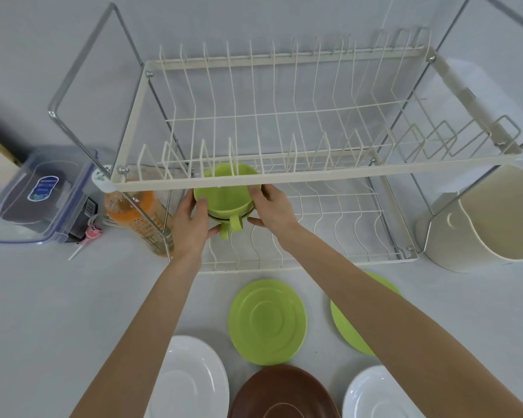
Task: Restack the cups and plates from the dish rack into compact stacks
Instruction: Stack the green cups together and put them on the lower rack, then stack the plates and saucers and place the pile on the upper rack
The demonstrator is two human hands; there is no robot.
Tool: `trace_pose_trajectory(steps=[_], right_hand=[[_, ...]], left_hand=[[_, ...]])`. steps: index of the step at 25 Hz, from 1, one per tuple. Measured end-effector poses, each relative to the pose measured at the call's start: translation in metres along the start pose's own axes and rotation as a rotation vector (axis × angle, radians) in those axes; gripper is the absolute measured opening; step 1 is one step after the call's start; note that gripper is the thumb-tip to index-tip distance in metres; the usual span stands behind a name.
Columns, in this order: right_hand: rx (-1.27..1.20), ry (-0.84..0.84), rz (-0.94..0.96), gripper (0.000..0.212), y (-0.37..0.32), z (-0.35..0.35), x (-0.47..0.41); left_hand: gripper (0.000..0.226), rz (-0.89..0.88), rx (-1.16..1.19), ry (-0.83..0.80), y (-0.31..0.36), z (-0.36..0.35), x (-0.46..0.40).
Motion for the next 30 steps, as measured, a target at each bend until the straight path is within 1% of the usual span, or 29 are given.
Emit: trace_pose_trajectory(steps=[5, 8, 10, 12, 14, 18, 20, 23, 26, 30], right_hand=[[0.116, -0.015, 0.043, 0.041, -0.001, -0.001, -0.003], [0.182, -0.023, 0.079, 0.043, -0.002, 0.001, 0.003], [0.219, -0.027, 0.093, 0.044, -0.001, 0.004, 0.01], [0.253, -0.027, 0.096, 0.045, 0.001, 0.009, 0.019], [0.295, -0.029, 0.11, 0.043, 0.002, 0.016, 0.031], [0.346, -0.026, 0.124, 0.05, 0.011, 0.034, 0.062], [0.368, 0.0, 0.129, 0.047, 0.018, 0.045, 0.078], [0.43, -0.006, 0.166, 0.04, 0.037, 0.06, 0.102], [0.598, -0.078, 0.192, 0.036, 0.064, 0.072, 0.128], [0.758, -0.165, 0.126, 0.035, 0.107, 0.083, 0.15]], left_hand=[[0.037, -0.01, -0.033, -0.026, 0.008, -0.003, 0.005], [0.039, -0.021, -0.105, -0.058, 0.013, -0.008, 0.009], [0.044, -0.009, -0.169, -0.075, 0.01, -0.007, 0.011], [0.056, 0.019, -0.233, -0.102, 0.008, -0.005, 0.017], [0.062, 0.053, -0.253, -0.092, 0.007, 0.0, 0.027], [0.059, 0.053, -0.252, -0.099, 0.007, 0.013, 0.06], [0.056, 0.017, -0.285, -0.11, 0.008, 0.019, 0.081], [0.047, -0.016, -0.418, -0.13, 0.003, 0.028, 0.116], [0.038, -0.05, -0.573, -0.222, -0.009, 0.027, 0.15], [0.037, -0.033, -0.759, -0.34, -0.042, 0.024, 0.18]])
Point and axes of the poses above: each hand's wrist, its own x-axis away from the middle knuckle, its own z-axis out of the back of the hand, y = z × x, the point moved 6 cm from there along -x, towards the middle knuckle, and after that the axes turned 5 degrees about -z, right-handed, at the moved point
